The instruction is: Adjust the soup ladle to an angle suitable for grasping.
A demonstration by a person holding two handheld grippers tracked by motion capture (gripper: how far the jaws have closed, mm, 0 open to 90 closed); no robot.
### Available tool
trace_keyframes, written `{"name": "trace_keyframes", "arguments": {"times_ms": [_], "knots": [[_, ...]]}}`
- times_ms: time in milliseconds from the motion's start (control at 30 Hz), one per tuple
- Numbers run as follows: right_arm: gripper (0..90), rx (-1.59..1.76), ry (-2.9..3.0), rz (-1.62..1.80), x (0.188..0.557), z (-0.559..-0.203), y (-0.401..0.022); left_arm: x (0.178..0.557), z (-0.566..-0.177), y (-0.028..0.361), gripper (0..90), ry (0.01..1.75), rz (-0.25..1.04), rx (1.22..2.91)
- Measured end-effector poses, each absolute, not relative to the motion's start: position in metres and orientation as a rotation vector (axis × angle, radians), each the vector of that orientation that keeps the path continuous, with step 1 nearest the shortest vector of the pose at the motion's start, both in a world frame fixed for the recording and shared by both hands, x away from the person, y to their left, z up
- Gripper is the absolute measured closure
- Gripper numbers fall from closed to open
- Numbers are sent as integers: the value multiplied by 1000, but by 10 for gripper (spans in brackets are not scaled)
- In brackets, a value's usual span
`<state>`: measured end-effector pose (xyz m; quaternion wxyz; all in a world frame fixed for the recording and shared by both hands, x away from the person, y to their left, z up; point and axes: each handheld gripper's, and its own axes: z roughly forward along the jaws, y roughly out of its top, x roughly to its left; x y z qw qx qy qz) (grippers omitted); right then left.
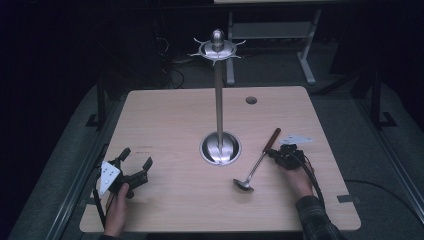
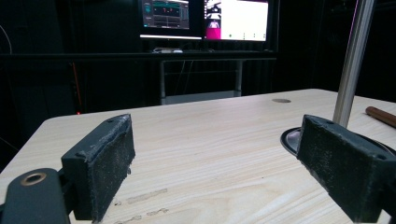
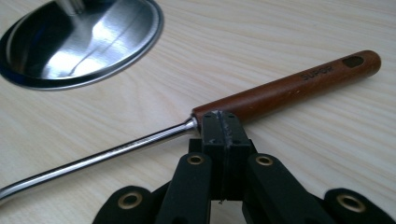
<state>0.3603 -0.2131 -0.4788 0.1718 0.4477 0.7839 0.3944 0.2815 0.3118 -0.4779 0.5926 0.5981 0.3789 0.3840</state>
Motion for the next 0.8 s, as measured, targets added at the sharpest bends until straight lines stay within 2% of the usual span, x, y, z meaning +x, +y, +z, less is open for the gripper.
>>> {"name": "trace_keyframes", "arguments": {"times_ms": [467, 800], "knots": [[896, 1281, 2343, 1120, 349, -455, -198, 281, -478, 312, 106, 883, 891, 1390], [897, 1155, 2595, 995, 335, -446, -146, 281, -478, 312, 106, 883, 891, 1390]]}}
